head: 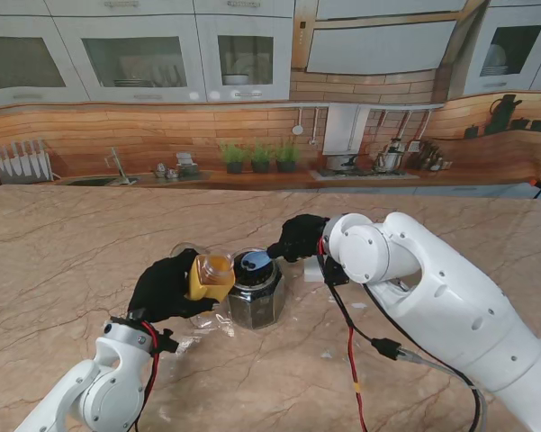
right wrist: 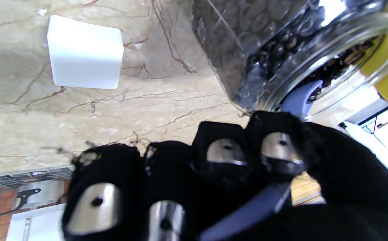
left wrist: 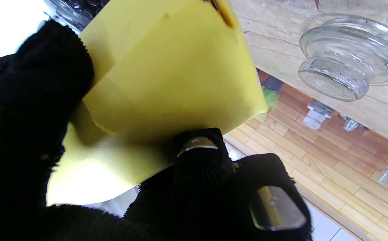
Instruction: Portion coffee beans from the glass jar into the coffee jar
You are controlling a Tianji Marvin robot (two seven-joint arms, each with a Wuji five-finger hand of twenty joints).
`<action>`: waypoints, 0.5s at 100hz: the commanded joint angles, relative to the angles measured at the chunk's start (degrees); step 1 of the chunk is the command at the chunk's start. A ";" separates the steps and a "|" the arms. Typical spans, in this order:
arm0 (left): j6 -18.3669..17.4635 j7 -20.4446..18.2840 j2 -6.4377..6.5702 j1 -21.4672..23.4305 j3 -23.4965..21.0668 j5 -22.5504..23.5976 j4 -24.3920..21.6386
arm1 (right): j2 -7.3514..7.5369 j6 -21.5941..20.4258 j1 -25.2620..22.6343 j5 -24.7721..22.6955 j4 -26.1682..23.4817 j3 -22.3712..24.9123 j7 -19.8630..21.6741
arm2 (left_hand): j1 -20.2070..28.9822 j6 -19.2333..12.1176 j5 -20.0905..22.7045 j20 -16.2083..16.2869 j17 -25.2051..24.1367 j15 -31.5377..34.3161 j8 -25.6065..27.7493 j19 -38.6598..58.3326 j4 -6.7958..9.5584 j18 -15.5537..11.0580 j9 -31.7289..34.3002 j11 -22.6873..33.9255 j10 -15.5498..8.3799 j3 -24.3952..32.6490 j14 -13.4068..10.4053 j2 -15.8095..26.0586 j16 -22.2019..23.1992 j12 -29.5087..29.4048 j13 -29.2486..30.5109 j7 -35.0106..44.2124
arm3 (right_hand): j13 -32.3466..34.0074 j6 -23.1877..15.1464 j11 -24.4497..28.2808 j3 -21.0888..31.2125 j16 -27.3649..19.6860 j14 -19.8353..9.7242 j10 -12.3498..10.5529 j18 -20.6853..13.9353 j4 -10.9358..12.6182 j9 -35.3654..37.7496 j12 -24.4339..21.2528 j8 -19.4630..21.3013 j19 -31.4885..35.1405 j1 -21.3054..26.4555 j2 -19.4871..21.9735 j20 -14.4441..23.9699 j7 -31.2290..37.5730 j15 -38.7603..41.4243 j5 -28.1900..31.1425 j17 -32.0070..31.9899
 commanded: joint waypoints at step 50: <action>0.56 -0.57 -0.18 -0.05 0.34 -0.04 -0.14 | -0.22 2.21 -4.73 4.49 -4.29 6.53 -2.02 | 11.85 -14.80 6.44 -0.18 -1.25 -1.98 3.87 11.09 9.77 -6.89 8.06 5.64 -5.48 15.51 3.70 10.15 0.05 4.04 -0.29 12.89 | -0.05 0.05 2.49 1.54 0.12 -3.11 5.57 0.30 0.25 4.15 0.26 0.11 13.64 3.61 0.43 0.00 1.18 3.57 1.81 1.58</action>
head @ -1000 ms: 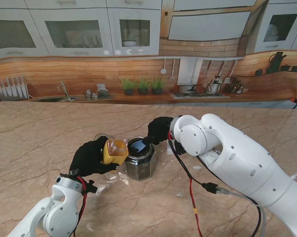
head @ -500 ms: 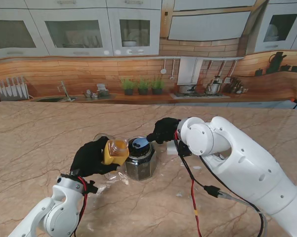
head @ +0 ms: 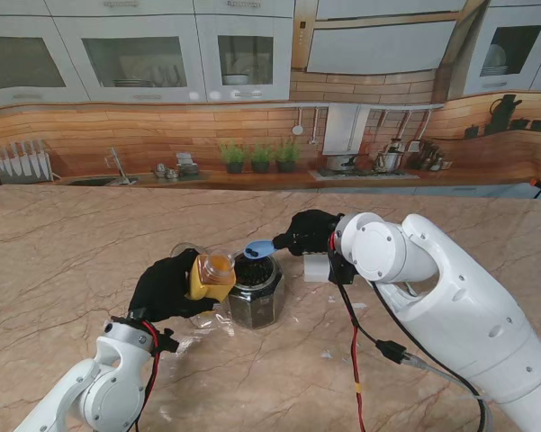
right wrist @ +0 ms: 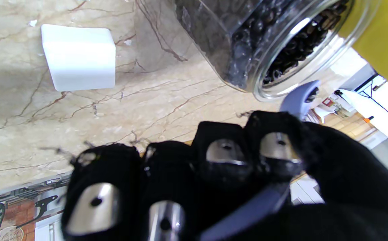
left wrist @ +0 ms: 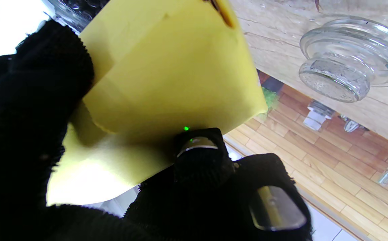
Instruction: Portion coffee beans from the glass jar into the coffee jar
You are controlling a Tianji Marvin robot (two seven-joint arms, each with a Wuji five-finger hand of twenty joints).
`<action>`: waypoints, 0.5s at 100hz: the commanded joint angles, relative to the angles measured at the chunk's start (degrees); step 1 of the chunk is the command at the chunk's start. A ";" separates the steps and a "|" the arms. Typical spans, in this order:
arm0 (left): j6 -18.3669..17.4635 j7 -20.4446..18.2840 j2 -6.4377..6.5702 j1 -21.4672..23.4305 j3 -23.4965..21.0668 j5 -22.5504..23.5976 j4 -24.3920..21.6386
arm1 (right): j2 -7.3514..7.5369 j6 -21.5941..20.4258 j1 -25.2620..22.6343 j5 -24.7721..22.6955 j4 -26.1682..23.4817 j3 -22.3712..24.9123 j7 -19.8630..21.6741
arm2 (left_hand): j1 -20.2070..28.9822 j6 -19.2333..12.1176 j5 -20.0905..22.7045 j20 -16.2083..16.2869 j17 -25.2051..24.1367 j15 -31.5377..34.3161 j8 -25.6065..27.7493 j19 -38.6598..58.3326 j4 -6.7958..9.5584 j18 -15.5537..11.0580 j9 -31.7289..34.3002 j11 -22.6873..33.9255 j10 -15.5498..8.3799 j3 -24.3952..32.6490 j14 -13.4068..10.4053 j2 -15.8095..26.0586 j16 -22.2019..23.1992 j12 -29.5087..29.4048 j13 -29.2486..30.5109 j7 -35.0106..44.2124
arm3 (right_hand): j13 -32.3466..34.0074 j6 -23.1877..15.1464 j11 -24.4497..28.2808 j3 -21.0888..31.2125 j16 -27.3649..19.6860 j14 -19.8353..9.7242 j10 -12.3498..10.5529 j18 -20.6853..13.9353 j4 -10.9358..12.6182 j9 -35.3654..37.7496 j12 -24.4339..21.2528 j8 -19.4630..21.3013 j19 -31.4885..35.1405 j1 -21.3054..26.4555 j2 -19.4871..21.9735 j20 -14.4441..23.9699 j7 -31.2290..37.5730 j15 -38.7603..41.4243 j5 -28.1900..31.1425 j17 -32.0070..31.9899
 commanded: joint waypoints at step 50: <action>1.31 -0.57 -0.17 -0.18 0.45 -0.05 0.09 | -0.25 -4.48 -0.15 1.88 -5.47 2.72 0.19 | 11.88 -14.75 6.40 -0.17 -1.24 -1.93 3.84 11.11 9.79 -6.89 8.04 5.62 -5.38 15.49 3.78 10.15 0.07 4.02 -0.29 12.84 | -0.05 -0.97 2.47 1.46 0.05 -3.32 5.16 -0.24 0.11 4.15 0.23 0.01 13.64 2.99 0.53 -0.01 1.20 3.54 1.79 1.58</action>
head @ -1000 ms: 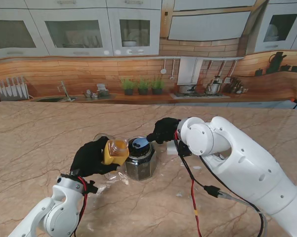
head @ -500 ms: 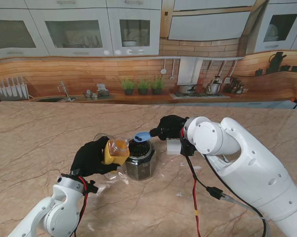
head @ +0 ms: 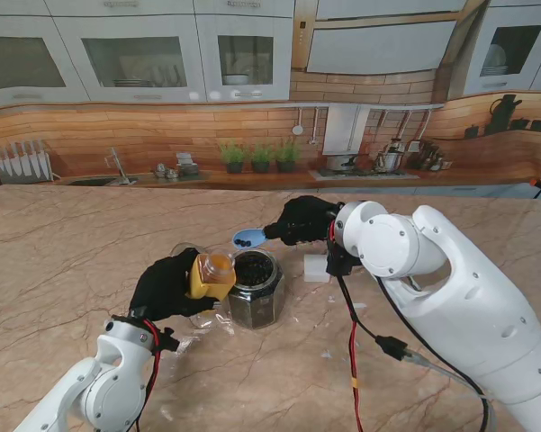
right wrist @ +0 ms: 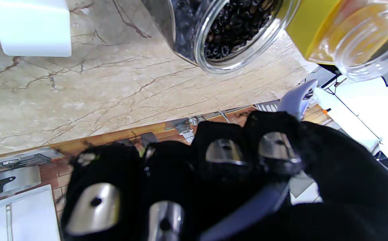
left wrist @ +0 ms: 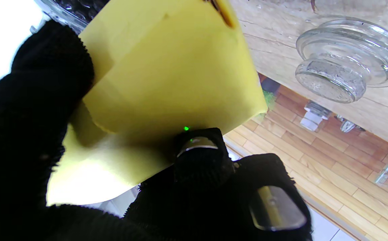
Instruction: Portion coffee beans from the glass jar into the coffee jar
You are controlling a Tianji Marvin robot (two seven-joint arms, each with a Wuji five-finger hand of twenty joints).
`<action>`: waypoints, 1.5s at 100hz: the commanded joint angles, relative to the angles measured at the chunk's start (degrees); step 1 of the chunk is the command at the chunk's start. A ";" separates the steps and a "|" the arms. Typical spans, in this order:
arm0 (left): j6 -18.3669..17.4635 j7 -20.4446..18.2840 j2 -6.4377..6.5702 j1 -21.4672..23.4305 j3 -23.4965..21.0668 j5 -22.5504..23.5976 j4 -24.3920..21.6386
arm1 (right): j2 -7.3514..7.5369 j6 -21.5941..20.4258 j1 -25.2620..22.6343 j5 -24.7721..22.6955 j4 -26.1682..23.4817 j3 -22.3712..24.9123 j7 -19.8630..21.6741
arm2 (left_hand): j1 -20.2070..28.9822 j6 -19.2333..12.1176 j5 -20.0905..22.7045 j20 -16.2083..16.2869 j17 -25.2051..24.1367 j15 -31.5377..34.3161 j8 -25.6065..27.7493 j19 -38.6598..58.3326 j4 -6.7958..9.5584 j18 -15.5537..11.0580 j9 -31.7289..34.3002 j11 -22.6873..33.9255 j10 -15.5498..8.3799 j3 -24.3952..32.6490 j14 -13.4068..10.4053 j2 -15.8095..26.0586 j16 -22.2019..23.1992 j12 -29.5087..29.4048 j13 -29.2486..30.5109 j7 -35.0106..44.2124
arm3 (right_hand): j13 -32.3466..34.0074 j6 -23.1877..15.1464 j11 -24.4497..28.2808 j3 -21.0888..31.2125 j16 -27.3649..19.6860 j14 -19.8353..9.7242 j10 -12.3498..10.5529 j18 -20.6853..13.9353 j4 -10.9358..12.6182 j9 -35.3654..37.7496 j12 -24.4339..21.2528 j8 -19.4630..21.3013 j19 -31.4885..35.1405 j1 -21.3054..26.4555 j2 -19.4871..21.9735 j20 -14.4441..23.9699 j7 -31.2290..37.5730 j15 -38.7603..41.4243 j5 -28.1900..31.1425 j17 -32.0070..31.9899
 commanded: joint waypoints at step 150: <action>-0.47 -0.54 -0.11 0.78 0.15 -0.20 -0.95 | -0.51 -30.01 5.41 -14.61 3.13 -5.71 -5.32 | 11.88 -14.67 6.44 -0.19 -1.24 -1.89 3.78 11.16 9.84 -6.82 8.08 5.58 -5.32 15.54 3.88 10.11 0.08 4.05 -0.29 12.78 | 0.07 -3.61 2.28 1.36 -0.03 -5.89 3.01 -2.42 0.50 4.11 0.26 0.32 13.18 0.63 2.03 -0.27 0.95 3.12 1.58 1.66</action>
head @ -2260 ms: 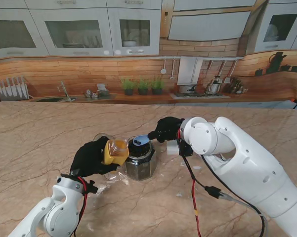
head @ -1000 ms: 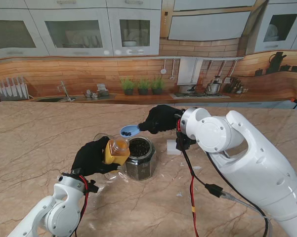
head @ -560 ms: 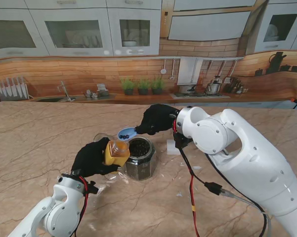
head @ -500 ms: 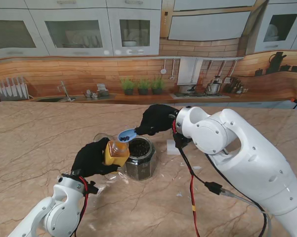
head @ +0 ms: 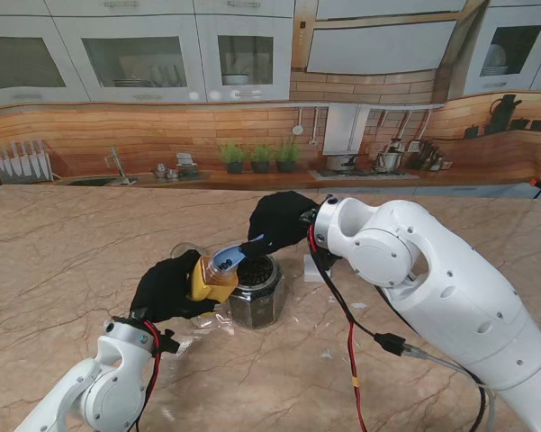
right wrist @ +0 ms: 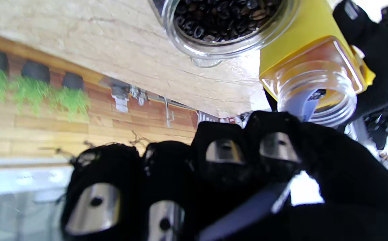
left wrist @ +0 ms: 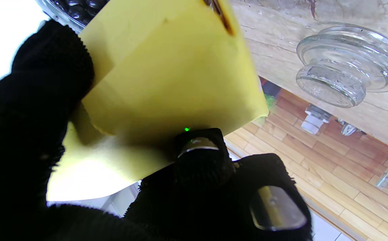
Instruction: Portion coffee beans from the glass jar into the coffee jar
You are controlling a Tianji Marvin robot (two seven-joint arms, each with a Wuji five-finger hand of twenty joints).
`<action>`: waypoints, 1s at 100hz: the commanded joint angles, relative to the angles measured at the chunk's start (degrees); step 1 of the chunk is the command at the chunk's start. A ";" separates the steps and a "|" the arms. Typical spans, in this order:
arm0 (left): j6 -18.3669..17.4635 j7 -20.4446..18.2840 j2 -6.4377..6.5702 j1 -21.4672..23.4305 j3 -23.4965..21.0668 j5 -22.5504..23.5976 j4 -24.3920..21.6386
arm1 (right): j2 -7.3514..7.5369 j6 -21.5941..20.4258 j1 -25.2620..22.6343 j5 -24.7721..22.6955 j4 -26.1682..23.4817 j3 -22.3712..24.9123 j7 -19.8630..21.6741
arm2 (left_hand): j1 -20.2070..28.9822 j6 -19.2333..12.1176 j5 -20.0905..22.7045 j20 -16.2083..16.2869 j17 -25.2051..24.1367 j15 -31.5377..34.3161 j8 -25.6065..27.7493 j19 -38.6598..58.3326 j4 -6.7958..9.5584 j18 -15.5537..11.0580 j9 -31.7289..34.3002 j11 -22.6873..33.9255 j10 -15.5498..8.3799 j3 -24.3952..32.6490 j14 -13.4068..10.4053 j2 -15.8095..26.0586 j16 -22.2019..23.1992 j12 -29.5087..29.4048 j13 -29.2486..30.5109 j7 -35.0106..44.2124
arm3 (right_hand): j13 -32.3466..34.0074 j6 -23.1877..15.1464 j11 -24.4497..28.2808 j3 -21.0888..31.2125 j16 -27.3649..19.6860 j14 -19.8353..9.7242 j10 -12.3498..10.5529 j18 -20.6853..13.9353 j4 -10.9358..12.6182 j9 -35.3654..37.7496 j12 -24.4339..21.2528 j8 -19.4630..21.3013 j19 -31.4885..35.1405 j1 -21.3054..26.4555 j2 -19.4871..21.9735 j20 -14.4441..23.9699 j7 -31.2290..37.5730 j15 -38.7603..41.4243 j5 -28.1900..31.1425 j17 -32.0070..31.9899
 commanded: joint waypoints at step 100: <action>-0.78 0.34 -0.29 0.82 -0.14 -0.27 -0.83 | 0.15 -2.72 -8.59 -3.00 -4.81 10.74 -1.73 | 11.85 -14.77 6.42 -0.18 -1.24 -2.08 3.87 11.19 9.85 -7.06 8.04 5.62 -5.36 15.50 3.58 10.15 0.05 3.94 -0.28 12.79 | 0.11 -4.13 2.01 1.55 0.06 -6.70 2.13 -3.86 1.15 4.11 0.30 0.70 12.66 0.11 2.77 -0.20 0.66 2.80 1.53 1.65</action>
